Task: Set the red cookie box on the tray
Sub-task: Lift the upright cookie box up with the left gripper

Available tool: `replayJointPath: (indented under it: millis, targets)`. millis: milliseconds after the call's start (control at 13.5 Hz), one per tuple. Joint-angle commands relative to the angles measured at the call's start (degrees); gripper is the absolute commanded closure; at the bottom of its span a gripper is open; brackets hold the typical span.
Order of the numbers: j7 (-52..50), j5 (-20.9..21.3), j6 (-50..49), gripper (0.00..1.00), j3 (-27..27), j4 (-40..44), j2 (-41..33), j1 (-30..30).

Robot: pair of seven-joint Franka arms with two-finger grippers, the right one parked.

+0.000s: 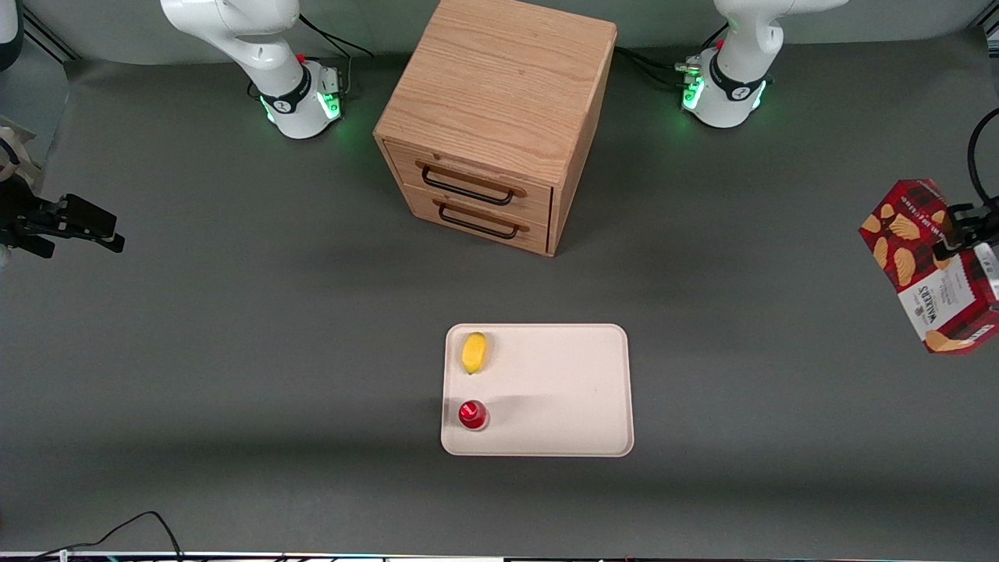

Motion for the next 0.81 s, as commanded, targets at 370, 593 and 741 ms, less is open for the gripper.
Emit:
replayJointPath:
  millis: [370,593,741]
  targets:
    - [-4.46,-0.53,-1.34,1.00,-3.80,1.46,0.03,-1.77]
    - [-8.86,0.52,0.85,1.00,-7.40,1.46,0.30,-3.87]
    - [-15.08,2.10,2.08,1.00,-9.86,1.46,1.09,-6.42]
